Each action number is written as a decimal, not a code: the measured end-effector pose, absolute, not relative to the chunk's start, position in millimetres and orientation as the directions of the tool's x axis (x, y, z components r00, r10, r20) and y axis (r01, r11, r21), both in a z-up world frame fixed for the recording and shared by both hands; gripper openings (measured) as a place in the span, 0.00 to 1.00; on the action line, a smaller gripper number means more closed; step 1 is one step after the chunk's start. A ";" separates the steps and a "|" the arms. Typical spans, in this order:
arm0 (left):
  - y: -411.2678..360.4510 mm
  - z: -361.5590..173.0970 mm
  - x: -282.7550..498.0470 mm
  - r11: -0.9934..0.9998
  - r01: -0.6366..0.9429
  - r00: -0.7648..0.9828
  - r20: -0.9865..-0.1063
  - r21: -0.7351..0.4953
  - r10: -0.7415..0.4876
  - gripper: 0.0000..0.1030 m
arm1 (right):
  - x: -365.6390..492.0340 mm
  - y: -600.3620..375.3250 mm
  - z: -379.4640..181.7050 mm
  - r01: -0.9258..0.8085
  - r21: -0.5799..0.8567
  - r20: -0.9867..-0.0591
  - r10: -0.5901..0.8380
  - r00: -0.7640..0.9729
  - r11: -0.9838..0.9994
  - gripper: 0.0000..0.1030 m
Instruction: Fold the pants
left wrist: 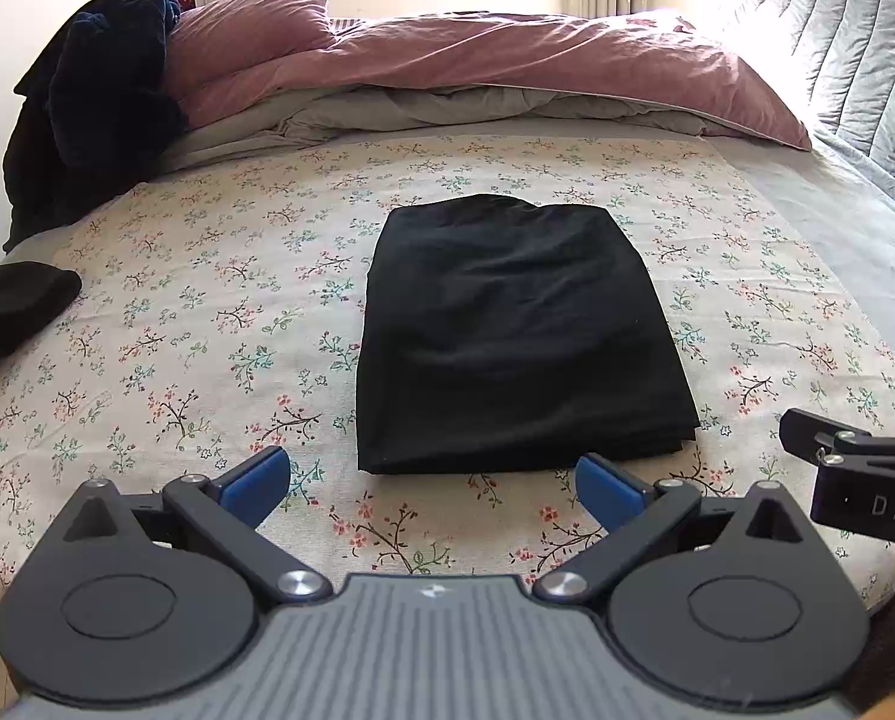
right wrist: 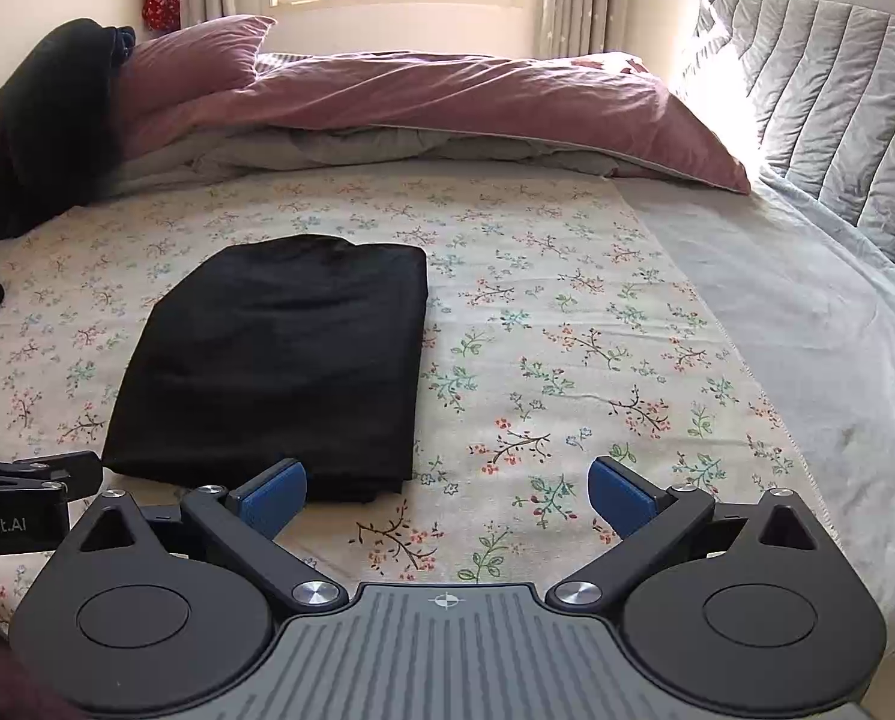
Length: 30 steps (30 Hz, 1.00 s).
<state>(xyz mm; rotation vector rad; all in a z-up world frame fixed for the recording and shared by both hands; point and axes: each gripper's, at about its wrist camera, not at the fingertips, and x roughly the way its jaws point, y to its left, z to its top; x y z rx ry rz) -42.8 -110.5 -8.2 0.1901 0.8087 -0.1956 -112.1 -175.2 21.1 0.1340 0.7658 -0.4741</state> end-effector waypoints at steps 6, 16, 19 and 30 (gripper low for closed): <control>-110.0 -9.1 -41.7 0.965 0.245 0.673 -0.733 0.095 -0.099 1.00 | -109.2 -172.1 19.2 0.451 -0.059 -0.698 -0.360 0.619 0.890 0.98; -108.8 -9.3 -40.8 0.966 0.242 0.676 -0.730 0.096 -0.097 1.00 | -105.7 -169.8 17.6 0.444 -0.063 -0.700 -0.357 0.619 0.894 0.98; -109.0 -9.1 -41.0 0.965 0.243 0.677 -0.730 0.095 -0.098 1.00 | -105.6 -169.5 17.6 0.442 -0.065 -0.700 -0.356 0.619 0.895 0.99; -109.0 -7.6 -41.7 0.966 0.242 0.678 -0.728 0.094 -0.099 1.00 | -105.3 -169.1 17.6 0.440 -0.064 -0.699 -0.355 0.620 0.896 0.99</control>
